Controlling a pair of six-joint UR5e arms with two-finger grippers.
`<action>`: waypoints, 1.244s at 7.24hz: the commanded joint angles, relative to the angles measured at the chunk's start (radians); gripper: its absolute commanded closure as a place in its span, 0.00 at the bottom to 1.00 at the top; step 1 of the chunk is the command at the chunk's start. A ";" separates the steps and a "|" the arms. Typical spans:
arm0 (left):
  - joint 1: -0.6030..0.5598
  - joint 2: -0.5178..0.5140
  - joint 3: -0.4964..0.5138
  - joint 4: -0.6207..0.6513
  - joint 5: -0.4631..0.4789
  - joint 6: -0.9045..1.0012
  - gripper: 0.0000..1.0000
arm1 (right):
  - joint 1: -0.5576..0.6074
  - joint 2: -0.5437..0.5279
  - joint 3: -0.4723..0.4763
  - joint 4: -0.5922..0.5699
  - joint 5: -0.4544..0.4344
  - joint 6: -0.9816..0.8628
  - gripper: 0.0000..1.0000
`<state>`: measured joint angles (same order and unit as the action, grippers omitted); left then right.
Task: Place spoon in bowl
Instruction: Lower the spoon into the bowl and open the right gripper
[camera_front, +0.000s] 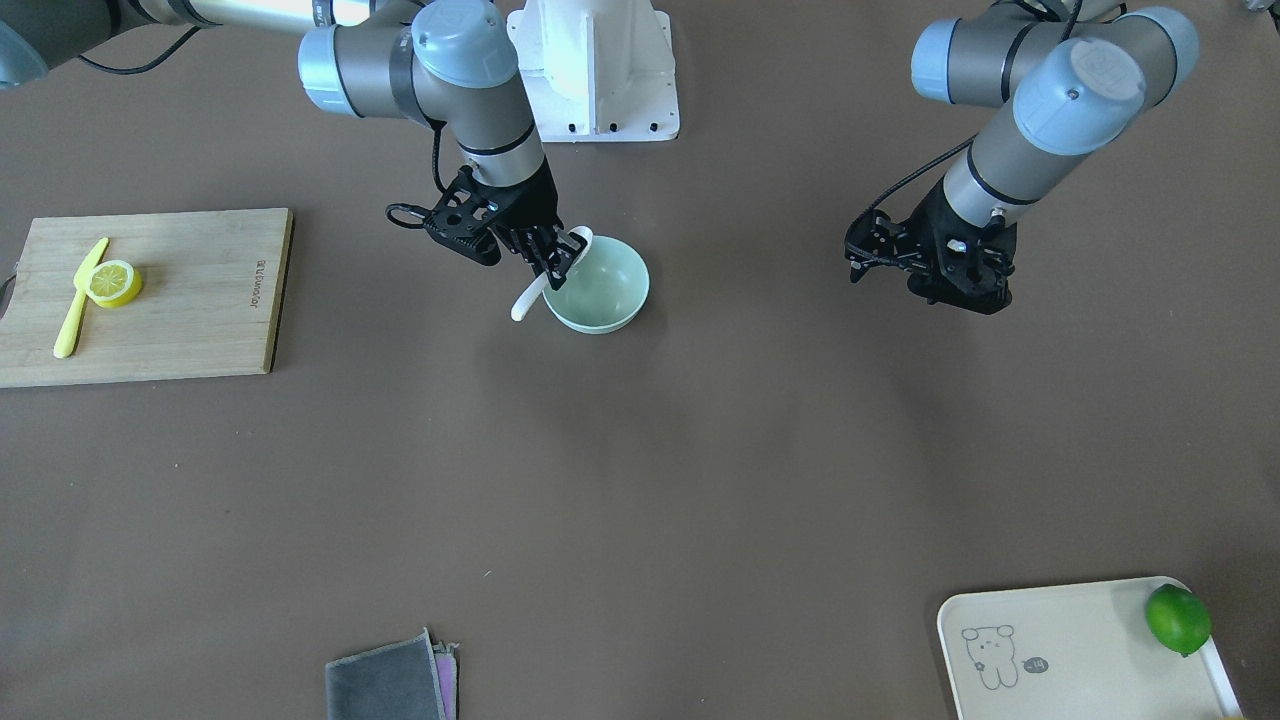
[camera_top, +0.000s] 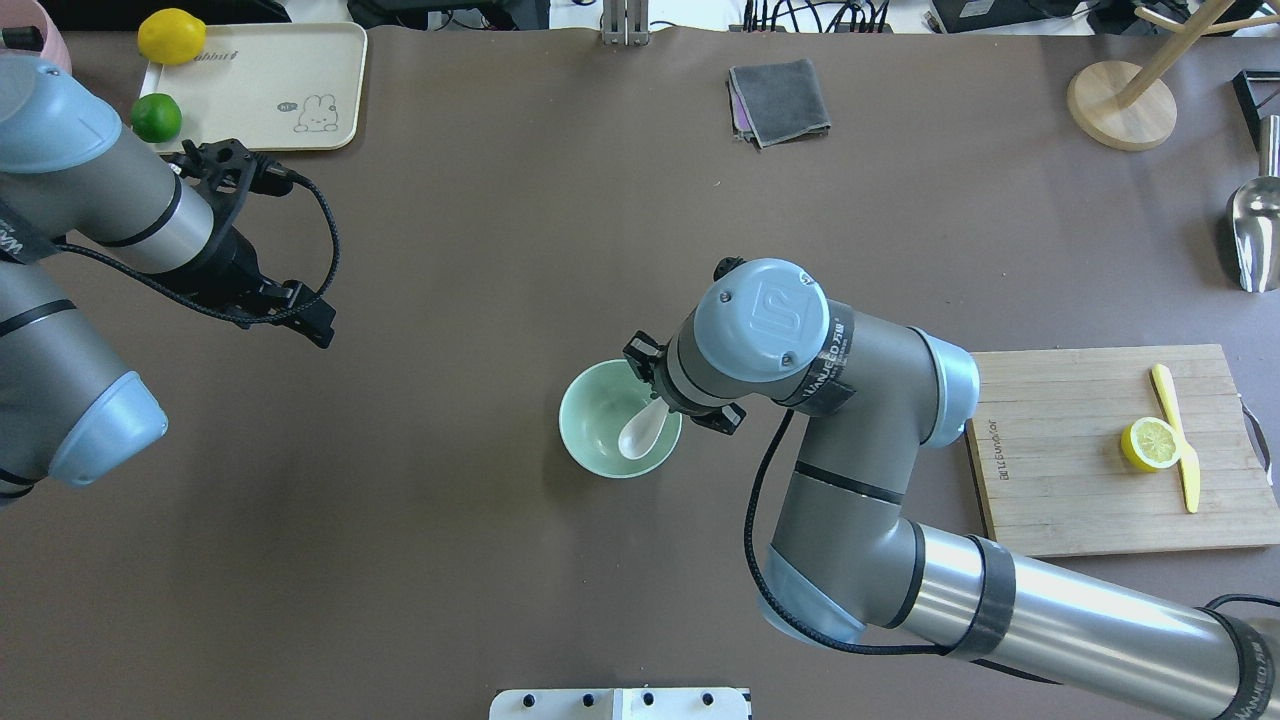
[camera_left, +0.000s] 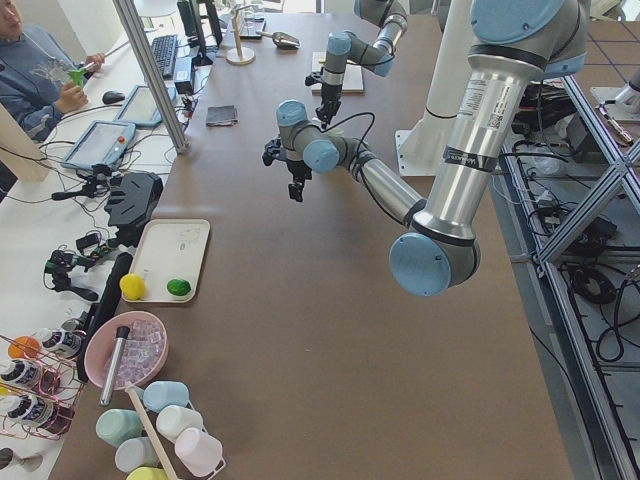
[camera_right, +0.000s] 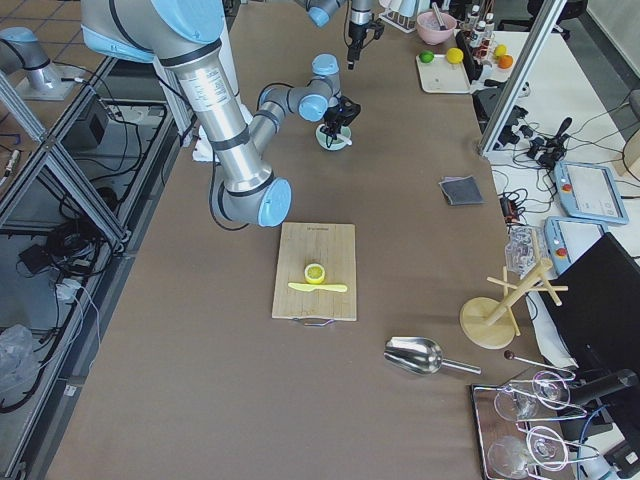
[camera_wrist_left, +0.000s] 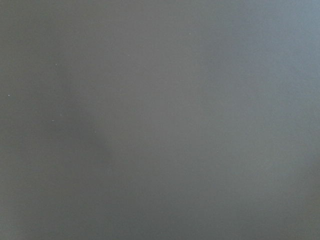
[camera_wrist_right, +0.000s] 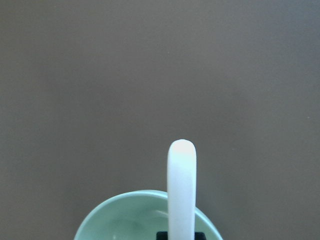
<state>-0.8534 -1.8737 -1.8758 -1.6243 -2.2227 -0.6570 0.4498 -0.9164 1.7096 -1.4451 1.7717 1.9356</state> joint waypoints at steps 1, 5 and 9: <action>0.000 0.002 0.004 0.000 0.000 0.000 0.03 | -0.010 0.028 -0.028 0.000 -0.037 0.008 0.03; -0.038 0.059 -0.002 0.001 -0.003 0.032 0.03 | 0.039 -0.083 0.150 -0.078 0.024 -0.106 0.00; -0.264 0.226 0.003 0.010 -0.052 0.385 0.03 | 0.296 -0.428 0.369 -0.141 0.305 -0.701 0.00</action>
<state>-1.0429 -1.6962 -1.8748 -1.6171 -2.2688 -0.3783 0.6478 -1.2507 2.0591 -1.5849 1.9817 1.4453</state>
